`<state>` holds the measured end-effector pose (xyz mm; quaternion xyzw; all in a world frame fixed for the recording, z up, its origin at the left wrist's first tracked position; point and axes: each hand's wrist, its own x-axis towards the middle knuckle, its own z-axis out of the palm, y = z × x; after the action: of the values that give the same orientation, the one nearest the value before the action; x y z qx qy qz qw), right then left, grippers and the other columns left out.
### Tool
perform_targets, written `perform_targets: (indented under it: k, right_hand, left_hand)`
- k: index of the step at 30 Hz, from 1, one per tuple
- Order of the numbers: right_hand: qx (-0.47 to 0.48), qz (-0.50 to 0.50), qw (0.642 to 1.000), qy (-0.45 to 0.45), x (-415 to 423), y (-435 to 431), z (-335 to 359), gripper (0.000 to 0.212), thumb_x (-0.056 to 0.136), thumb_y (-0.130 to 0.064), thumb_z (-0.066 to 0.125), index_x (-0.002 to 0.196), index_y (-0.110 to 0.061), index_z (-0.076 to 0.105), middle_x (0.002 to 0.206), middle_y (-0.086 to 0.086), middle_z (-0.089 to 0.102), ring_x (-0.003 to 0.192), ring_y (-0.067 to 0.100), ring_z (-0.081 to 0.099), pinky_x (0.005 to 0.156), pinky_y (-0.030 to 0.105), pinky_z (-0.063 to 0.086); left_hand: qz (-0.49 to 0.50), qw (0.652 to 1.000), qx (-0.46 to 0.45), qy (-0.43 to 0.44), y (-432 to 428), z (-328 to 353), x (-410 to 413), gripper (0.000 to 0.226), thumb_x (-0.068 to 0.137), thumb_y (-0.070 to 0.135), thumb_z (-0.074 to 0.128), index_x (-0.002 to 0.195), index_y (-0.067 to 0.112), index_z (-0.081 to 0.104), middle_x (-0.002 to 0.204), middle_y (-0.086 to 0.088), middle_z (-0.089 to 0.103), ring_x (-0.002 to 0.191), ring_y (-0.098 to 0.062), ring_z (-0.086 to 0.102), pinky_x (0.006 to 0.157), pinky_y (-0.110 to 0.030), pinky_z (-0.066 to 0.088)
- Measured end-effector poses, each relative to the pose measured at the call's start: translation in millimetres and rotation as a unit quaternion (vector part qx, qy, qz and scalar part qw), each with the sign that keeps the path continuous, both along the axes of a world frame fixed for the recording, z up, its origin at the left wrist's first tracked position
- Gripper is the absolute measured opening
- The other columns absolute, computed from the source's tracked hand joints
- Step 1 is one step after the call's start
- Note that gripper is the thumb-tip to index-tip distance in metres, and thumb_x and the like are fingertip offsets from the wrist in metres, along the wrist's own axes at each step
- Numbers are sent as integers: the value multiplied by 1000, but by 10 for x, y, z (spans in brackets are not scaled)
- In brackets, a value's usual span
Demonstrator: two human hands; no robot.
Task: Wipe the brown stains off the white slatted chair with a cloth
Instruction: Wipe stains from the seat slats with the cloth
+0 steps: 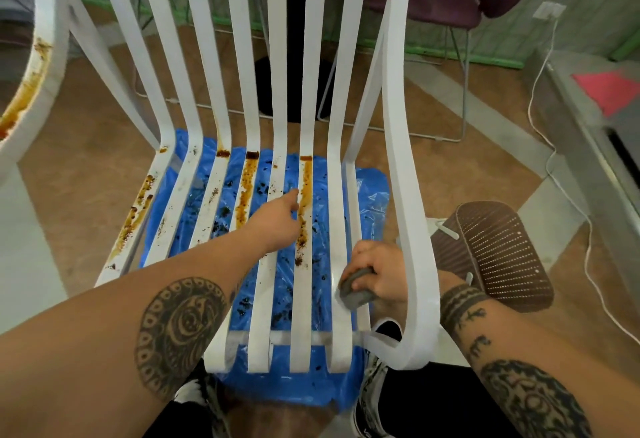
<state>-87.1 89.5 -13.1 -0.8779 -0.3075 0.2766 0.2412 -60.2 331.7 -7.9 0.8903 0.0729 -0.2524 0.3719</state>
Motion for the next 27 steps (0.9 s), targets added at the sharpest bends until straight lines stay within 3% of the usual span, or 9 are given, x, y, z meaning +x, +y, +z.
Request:
perform_targets:
  k: [3, 6, 10, 12, 15, 17, 20, 24, 27]
  right_hand:
    - [54, -53, 995, -65, 17, 84, -81, 25, 86, -22, 75, 110, -27, 78, 100, -8, 58, 95, 11, 58, 87, 22, 47]
    - [51, -52, 996, -43, -110, 121, -180, 24, 87, -21, 73, 110, -26, 78, 102, -6, 58, 94, 10, 58, 87, 24, 49]
    - [-70, 26, 997, 5, -66, -24, -40, 25, 88, -18, 70, 111, -26, 77, 106, -9, 56, 101, 11, 58, 93, 24, 49]
    - [-123, 52, 991, -10, 46, -108, 42, 26, 91, -16, 66, 114, -23, 75, 110, -6, 58, 101, 11, 58, 95, 22, 47]
    - [-75, -60, 995, -5, 239, -265, 333, 25, 91, -6, 67, 115, -14, 73, 106, -4, 66, 97, 11, 65, 98, 32, 52]
    - [-52, -126, 988, -67, 328, -324, 607, 17, 90, -7, 70, 106, -12, 75, 102, 1, 72, 95, 18, 71, 89, 36, 57]
    - [-81, -233, 953, -177, 393, -283, 1110, 12, 91, -16, 68, 101, -12, 73, 97, 1, 59, 95, 25, 64, 78, 28, 47]
    - [-36, -348, 904, -247, 439, -251, 1703, 17, 91, -19, 69, 107, -19, 76, 108, 3, 57, 93, 17, 53, 83, 23, 39]
    - [31, -360, 889, -281, 349, -74, 2143, 17, 92, -21, 69, 107, -21, 76, 107, 2, 60, 95, 14, 55, 83, 21, 39]
  left_hand:
    - [8, 1000, -2, -7, 13, -6, -2, 77, 99, 1, 43, 162, 26, 7, 161, 2, 35, 97, -18, 64, 50, -18, 41]
    - [23, 1000, -6, -19, 29, -28, -31, 75, 100, 1, 45, 161, 26, 11, 159, 3, 38, 77, -14, 61, 50, -25, 45]
    - [54, 998, -25, -35, 89, 49, -40, 73, 98, -3, 44, 160, 28, 20, 156, 4, 43, 70, -16, 63, 49, -25, 46]
    - [66, 996, -39, -42, 110, 132, -28, 72, 99, -4, 45, 159, 29, 23, 153, 3, 46, 75, -18, 67, 49, -23, 44]
    - [72, 994, -58, -62, 123, 326, -51, 69, 99, -3, 45, 157, 29, 28, 148, 2, 51, 83, -23, 67, 51, -28, 45]
    - [83, 991, -75, -74, 120, 491, -95, 63, 100, 0, 45, 155, 27, 33, 145, 1, 53, 86, -23, 67, 55, -30, 49]
    - [96, 985, -102, -96, 100, 755, -171, 54, 101, 3, 47, 151, 24, 41, 141, 1, 55, 87, -16, 65, 77, -38, 58]
    - [106, 974, -136, -149, 88, 1139, -311, 44, 100, 7, 49, 142, 21, 51, 136, 3, 58, 91, -17, 63, 82, -39, 59]
    - [112, 966, -150, -178, 73, 1430, -423, 34, 102, 16, 51, 133, 23, 59, 128, 2, 62, 102, -20, 66, 88, -42, 59]
